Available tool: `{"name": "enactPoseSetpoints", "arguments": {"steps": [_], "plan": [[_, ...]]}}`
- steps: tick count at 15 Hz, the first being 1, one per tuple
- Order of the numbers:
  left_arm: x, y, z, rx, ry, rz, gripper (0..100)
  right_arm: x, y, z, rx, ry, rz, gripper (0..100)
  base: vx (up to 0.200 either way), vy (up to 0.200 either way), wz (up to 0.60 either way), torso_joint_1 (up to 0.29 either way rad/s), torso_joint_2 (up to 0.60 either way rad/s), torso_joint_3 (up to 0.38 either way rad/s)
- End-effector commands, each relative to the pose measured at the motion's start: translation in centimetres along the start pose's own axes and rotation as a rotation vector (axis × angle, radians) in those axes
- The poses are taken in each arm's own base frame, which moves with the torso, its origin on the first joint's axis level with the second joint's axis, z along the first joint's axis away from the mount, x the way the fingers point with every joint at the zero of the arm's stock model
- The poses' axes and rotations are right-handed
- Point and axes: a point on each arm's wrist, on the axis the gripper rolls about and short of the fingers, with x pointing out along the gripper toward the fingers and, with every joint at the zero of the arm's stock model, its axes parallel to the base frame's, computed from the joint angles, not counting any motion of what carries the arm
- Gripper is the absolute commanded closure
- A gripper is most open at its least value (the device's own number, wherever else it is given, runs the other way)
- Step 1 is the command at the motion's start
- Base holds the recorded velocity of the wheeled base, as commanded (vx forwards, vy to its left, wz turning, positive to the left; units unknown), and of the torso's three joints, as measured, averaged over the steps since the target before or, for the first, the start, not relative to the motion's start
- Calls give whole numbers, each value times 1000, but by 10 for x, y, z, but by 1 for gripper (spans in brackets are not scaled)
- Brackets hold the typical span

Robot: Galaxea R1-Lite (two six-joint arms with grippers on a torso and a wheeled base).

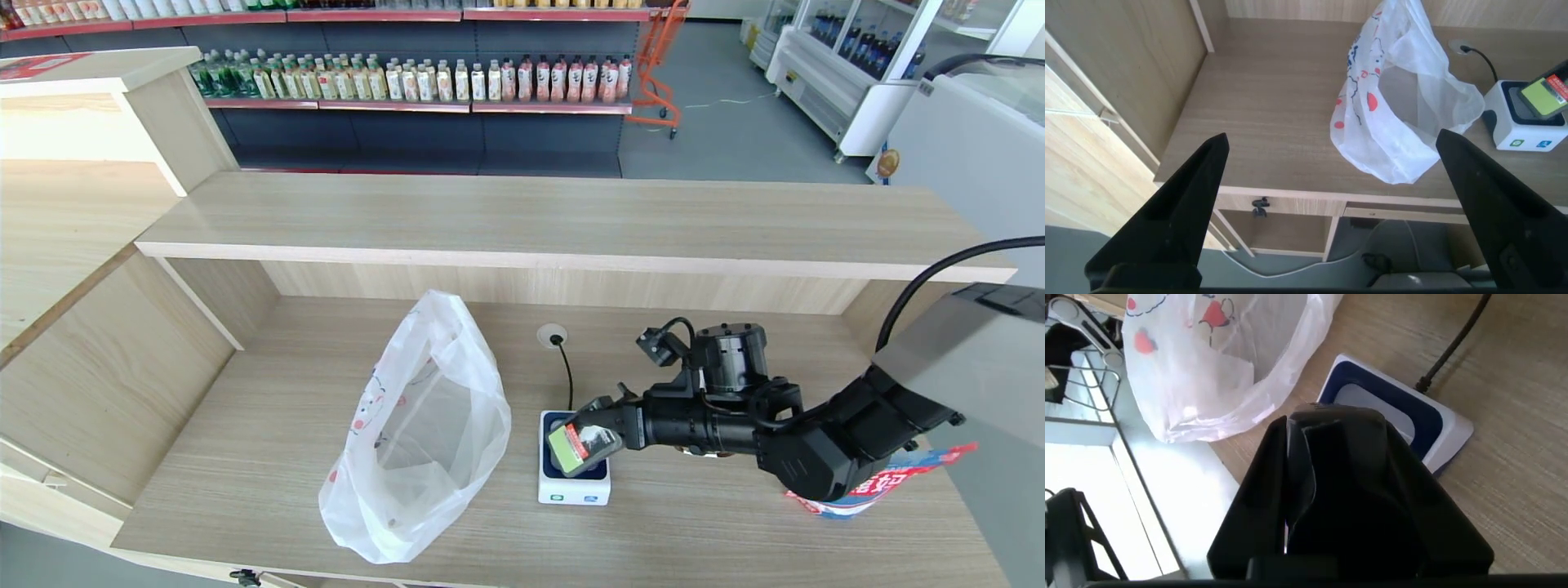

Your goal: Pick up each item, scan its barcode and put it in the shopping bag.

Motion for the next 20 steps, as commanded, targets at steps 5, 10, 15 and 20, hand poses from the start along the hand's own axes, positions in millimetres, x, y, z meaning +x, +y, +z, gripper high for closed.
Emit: {"name": "enactPoseSetpoints", "arguments": {"steps": [5, 10, 15, 20], "plan": [[0, 0, 0, 0, -1, 1, 0, -45, 25, 40, 50, -137, 15, 100, 0, 0, 0, 0, 0, 0], [0, 0, 0, 0, 1, -1, 0, -108, 42, 39, -125, -204, -56, 100, 0, 0, 0, 0, 0, 0], [0, 0, 0, 0, 1, 1, 0, -115, 26, 33, -277, -220, -274, 100, 0, 0, 0, 0, 0, 0], [0, 0, 0, 0, 1, 1, 0, -117, 46, 36, -177, -253, -205, 100, 0, 0, 0, 0, 0, 0]]}}
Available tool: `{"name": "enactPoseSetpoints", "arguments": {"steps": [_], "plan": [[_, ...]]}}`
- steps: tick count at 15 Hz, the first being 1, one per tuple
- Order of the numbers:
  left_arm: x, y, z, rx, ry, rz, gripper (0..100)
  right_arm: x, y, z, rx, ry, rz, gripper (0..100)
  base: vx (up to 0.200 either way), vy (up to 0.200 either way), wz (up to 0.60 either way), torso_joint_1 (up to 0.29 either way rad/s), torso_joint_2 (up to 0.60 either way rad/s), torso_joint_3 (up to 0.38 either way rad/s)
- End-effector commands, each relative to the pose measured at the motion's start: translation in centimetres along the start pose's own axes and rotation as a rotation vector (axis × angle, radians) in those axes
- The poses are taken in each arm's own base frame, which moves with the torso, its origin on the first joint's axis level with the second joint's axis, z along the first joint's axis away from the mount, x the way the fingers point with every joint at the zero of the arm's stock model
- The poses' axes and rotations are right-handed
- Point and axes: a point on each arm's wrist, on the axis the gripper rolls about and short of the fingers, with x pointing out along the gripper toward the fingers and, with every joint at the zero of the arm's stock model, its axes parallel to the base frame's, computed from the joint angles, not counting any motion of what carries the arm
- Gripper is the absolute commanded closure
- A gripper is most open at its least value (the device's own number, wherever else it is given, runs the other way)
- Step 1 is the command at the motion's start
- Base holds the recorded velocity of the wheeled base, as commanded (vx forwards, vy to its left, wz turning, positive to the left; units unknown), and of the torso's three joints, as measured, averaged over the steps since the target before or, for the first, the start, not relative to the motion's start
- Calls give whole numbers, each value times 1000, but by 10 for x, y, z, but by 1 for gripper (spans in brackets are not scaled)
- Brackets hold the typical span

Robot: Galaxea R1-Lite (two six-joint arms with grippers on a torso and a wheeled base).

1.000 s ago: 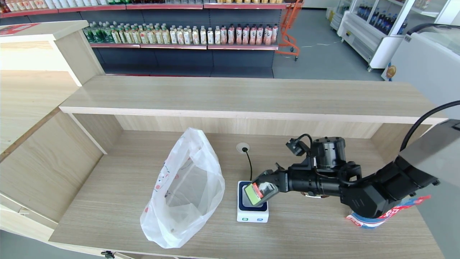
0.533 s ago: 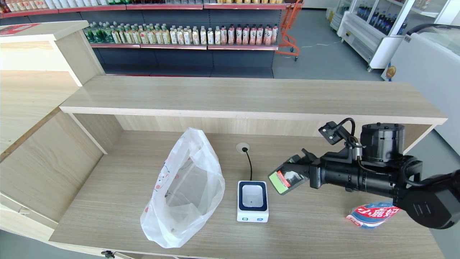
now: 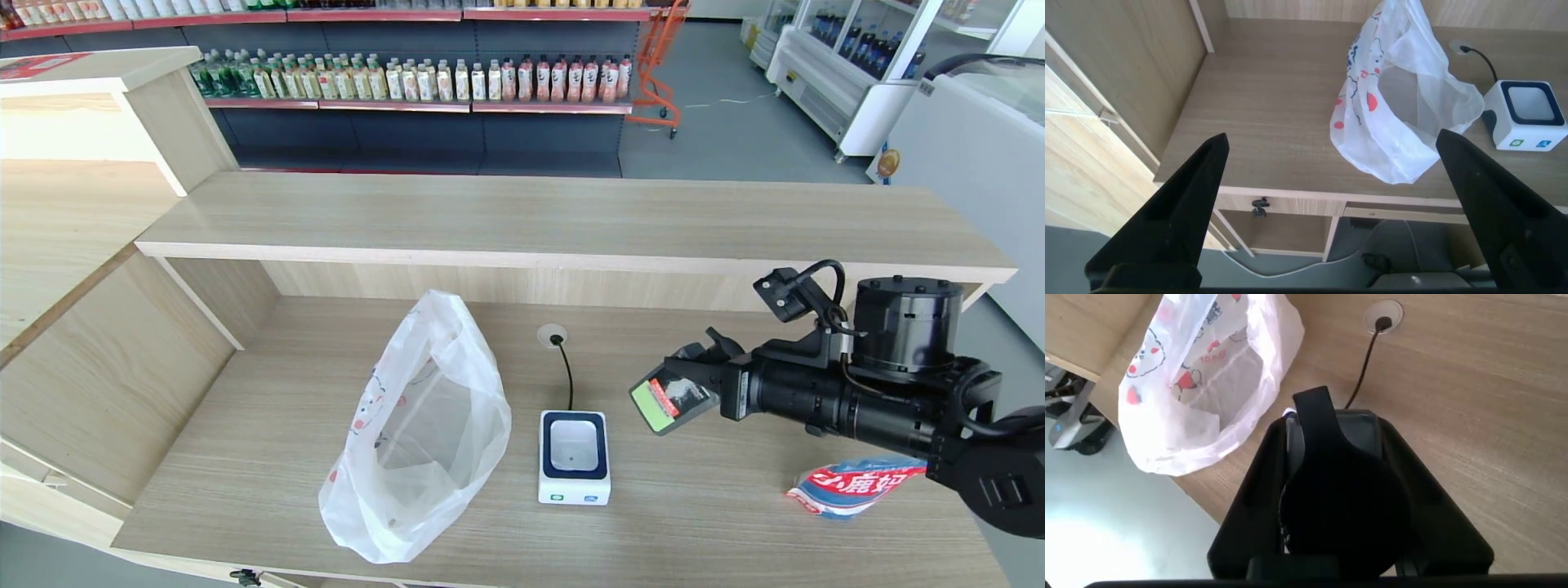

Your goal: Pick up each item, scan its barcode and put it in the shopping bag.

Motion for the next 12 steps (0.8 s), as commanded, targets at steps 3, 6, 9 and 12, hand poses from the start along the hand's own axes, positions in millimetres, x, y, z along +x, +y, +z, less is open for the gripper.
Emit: {"name": "enactPoseSetpoints", "arguments": {"steps": [3, 6, 9, 12], "plan": [[0, 0, 0, -2, -1, 1, 0, -3, 8, 4, 0, -12, 24, 100, 0, 0, 0, 0, 0, 0], [0, 0, 0, -2, 0, 1, 0, -4, 15, 5, 9, -12, 42, 100, 0, 200, 0, 2, 5, 2], [0, 0, 0, 2, 0, 1, 0, -6, 21, 8, 54, 16, 57, 100, 0, 200, 0, -4, 4, 9], [0, 0, 0, 3, 0, 1, 0, -3, 26, 6, 79, 25, 75, 100, 0, 200, 0, 14, 9, 6]]}}
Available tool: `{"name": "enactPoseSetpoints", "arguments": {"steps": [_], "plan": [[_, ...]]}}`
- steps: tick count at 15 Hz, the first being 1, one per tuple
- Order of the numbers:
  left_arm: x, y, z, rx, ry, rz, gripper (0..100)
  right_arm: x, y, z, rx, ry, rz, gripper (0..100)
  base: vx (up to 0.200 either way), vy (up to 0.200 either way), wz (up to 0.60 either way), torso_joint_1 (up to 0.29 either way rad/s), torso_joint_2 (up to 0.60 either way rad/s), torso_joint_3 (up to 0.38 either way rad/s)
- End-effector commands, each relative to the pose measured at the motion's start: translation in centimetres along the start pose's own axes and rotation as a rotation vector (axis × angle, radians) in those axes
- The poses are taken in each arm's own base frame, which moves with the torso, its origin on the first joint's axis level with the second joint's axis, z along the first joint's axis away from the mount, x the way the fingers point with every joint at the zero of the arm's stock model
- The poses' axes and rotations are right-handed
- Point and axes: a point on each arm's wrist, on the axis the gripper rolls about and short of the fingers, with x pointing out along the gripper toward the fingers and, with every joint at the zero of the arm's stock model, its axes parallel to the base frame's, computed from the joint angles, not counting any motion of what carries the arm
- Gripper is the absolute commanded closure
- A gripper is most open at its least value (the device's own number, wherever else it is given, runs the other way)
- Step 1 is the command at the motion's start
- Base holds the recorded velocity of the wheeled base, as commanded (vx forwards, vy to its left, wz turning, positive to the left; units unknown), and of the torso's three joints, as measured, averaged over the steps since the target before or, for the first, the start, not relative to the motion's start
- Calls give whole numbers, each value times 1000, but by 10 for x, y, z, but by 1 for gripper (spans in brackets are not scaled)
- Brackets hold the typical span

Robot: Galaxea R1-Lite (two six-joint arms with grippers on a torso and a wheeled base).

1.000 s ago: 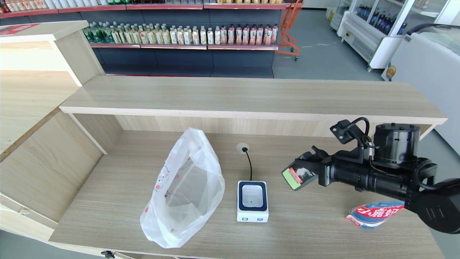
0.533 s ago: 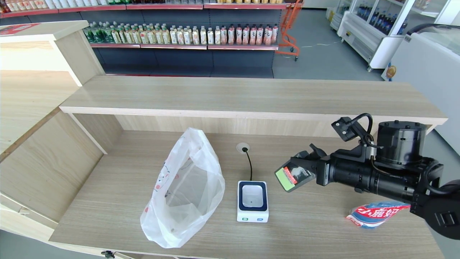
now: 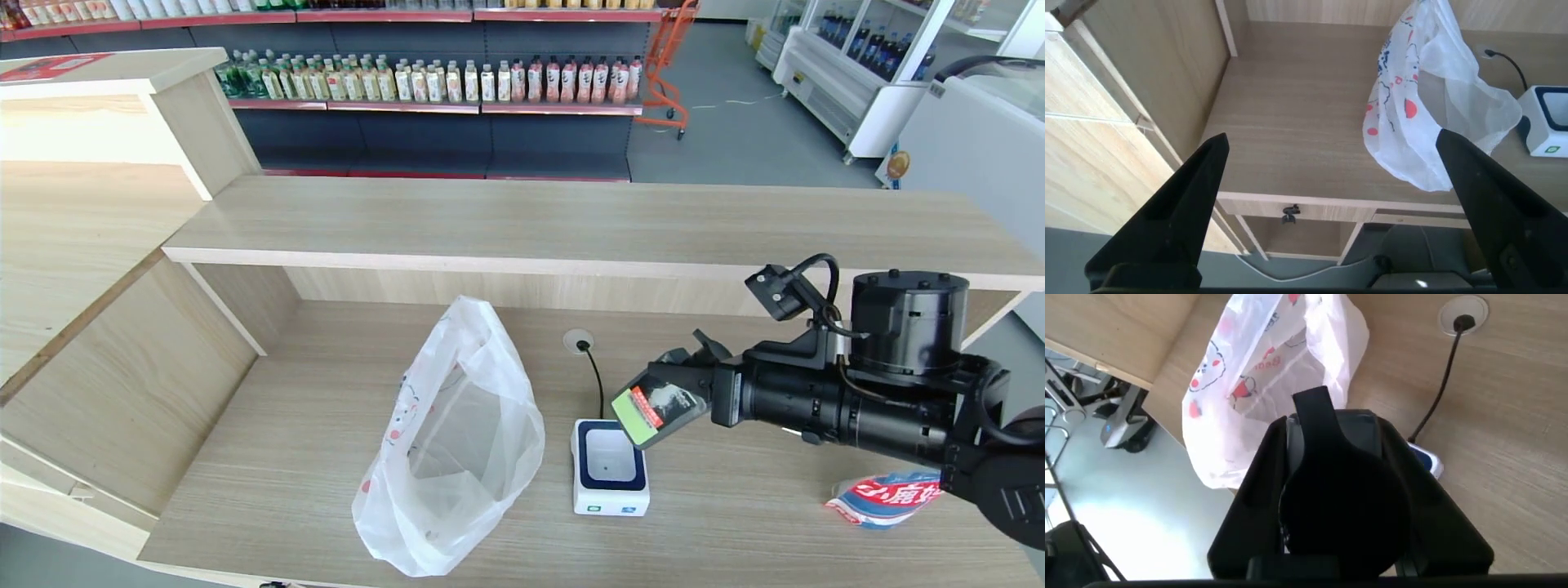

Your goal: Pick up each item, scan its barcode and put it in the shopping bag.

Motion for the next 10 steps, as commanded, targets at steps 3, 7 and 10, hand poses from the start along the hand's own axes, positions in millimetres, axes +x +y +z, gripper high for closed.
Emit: {"name": "enactPoseSetpoints", "arguments": {"steps": [3, 7, 10], "plan": [[0, 0, 0, -2, 0, 1, 0, 14, 2, -12, 7, 54, 18, 100, 0, 0, 0, 0, 0, 0], [0, 0, 0, -2, -2, 1, 0, 53, -2, -30, 18, 127, 17, 100, 0, 0, 0, 0, 0, 0], [0, 0, 0, -2, -2, 1, 0, 80, 3, -31, 6, 121, 11, 100, 0, 0, 0, 0, 0, 0]]}}
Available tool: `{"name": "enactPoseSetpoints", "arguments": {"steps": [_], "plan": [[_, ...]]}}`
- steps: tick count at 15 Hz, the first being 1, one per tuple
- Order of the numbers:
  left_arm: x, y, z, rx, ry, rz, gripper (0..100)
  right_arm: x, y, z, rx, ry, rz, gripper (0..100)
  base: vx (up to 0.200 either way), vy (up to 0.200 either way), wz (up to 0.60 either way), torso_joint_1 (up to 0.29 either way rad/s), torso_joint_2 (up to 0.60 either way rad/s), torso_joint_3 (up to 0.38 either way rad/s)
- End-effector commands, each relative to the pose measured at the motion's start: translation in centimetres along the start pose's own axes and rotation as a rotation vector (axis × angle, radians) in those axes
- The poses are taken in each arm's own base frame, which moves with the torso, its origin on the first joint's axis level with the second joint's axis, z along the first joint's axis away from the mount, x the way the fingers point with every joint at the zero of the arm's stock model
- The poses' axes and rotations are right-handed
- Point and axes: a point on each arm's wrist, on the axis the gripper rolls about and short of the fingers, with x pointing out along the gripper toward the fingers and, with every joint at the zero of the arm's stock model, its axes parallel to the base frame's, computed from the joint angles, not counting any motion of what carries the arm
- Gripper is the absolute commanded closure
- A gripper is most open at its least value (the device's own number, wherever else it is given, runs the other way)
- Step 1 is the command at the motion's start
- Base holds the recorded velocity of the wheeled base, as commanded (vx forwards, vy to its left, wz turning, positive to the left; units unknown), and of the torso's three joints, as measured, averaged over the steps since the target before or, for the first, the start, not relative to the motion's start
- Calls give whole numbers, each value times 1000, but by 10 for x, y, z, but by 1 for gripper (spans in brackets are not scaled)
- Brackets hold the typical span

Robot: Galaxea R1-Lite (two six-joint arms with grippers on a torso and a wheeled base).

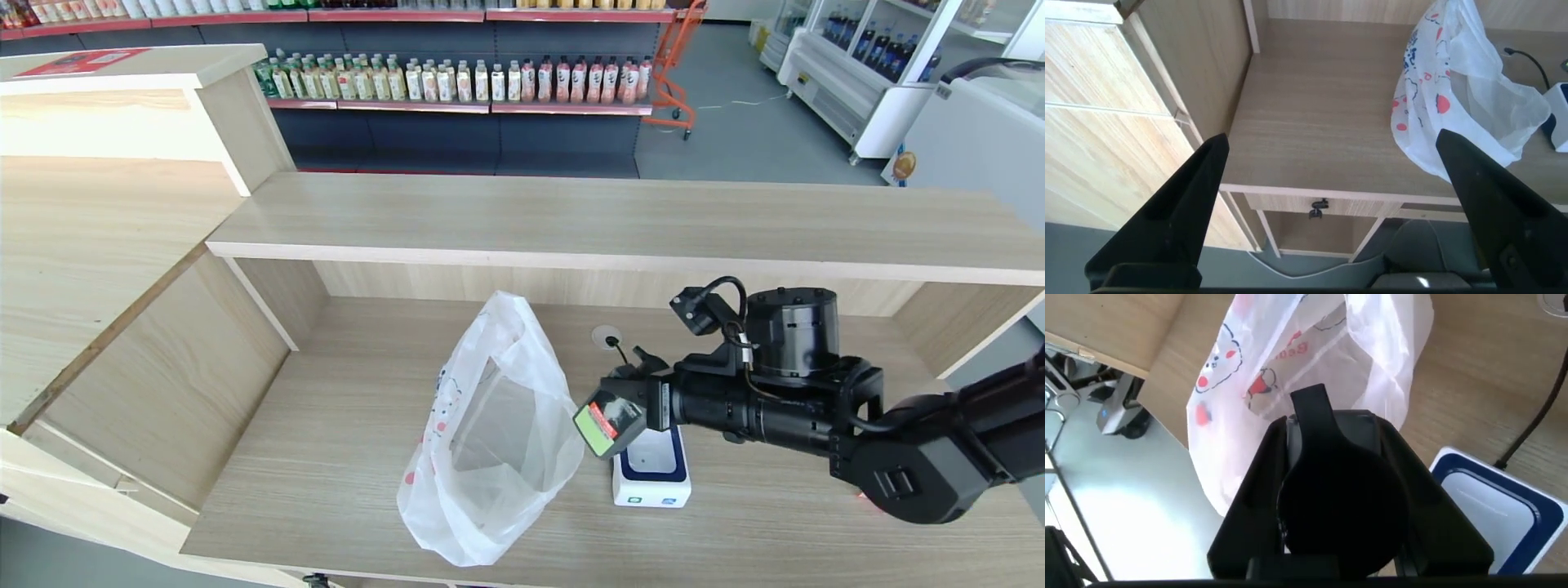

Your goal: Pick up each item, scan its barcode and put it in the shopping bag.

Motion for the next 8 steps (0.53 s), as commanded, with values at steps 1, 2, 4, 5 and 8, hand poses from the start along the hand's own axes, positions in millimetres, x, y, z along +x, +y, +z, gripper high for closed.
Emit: {"name": "enactPoseSetpoints", "arguments": {"steps": [1, 2, 4, 5, 8], "plan": [[0, 0, 0, 0, 0, 2, 0, 30, -4, -13, 45, 48, 0, 100, 0, 0, 0, 0, 0, 0], [0, 0, 0, 0, 0, 2, 0, 36, -7, -19, 54, 57, -6, 100, 0, 0, 0, 0, 0, 0], [0, 0, 0, 0, 0, 2, 0, 49, -11, -27, 53, 65, -4, 100, 0, 0, 0, 0, 0, 0], [0, 0, 0, 0, 0, 2, 0, 59, -14, -33, 19, 68, -1, 100, 0, 0, 0, 0, 0, 0], [0, 0, 0, 0, 0, 2, 0, 84, -10, -46, -70, 92, 24, 100, 0, 0, 0, 0, 0, 0]]}}
